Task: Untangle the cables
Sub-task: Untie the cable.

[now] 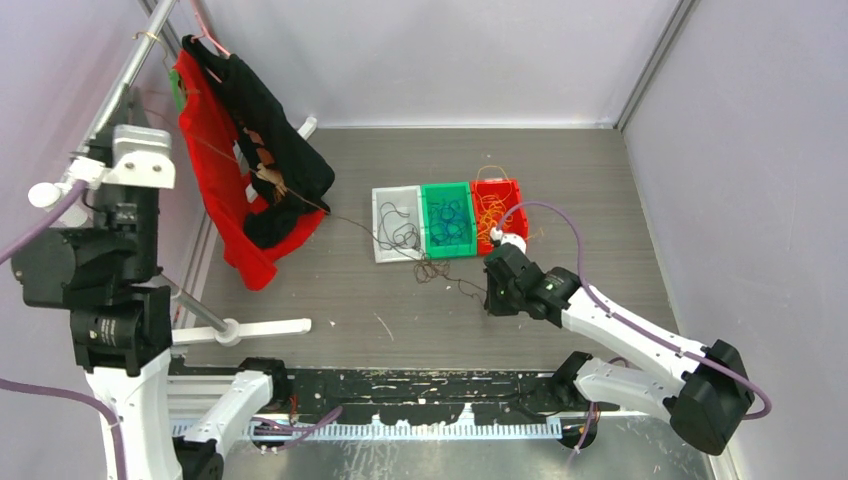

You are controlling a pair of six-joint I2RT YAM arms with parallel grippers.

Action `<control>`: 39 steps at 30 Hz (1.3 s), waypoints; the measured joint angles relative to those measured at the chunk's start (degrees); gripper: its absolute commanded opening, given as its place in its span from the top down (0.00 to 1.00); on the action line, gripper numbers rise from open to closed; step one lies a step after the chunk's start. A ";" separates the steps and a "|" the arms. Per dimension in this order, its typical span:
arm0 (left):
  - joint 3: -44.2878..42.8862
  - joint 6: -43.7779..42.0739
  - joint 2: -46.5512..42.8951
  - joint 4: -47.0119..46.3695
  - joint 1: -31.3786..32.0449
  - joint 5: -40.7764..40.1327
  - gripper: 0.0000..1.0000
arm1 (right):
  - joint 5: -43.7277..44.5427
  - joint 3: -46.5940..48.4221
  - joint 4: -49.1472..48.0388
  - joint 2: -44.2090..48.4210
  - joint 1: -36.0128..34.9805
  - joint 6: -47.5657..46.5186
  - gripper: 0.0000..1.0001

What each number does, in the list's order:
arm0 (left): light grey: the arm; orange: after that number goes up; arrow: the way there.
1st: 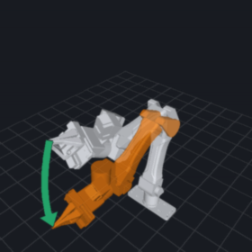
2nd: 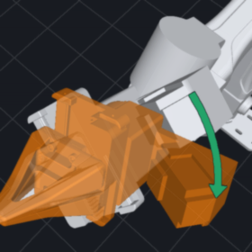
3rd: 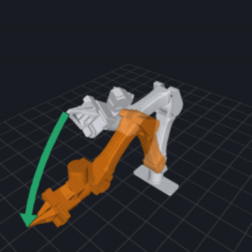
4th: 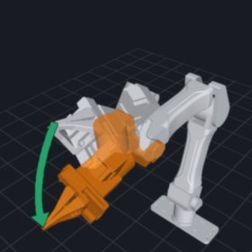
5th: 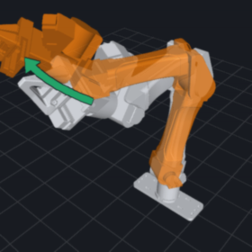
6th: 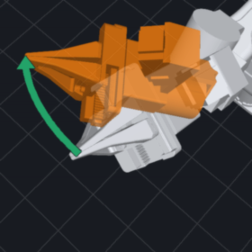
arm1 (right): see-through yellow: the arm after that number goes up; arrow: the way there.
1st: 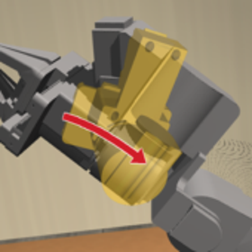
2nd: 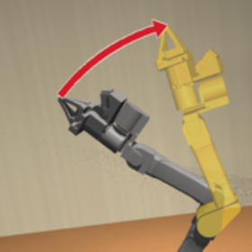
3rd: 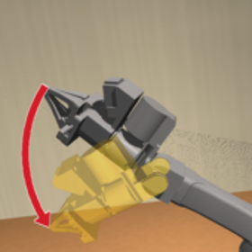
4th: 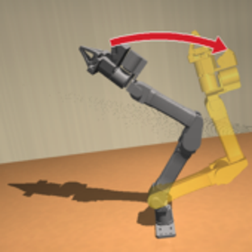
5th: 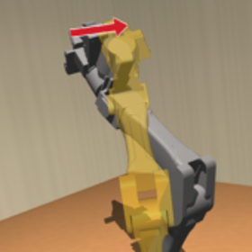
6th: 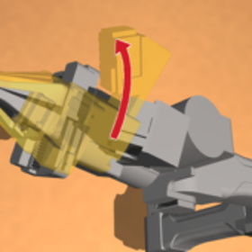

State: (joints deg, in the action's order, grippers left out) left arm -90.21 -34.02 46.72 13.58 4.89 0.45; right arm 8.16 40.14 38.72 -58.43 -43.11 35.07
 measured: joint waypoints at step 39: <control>27.58 3.98 -10.21 43.89 0.02 60.83 0.00 | -28.85 36.89 6.58 -14.82 -0.02 -3.65 0.99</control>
State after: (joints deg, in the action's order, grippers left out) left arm -62.63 -30.04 36.51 57.47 4.91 61.28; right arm -20.69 77.03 45.30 -73.25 -43.13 31.42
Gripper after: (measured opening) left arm 0.994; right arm 0.074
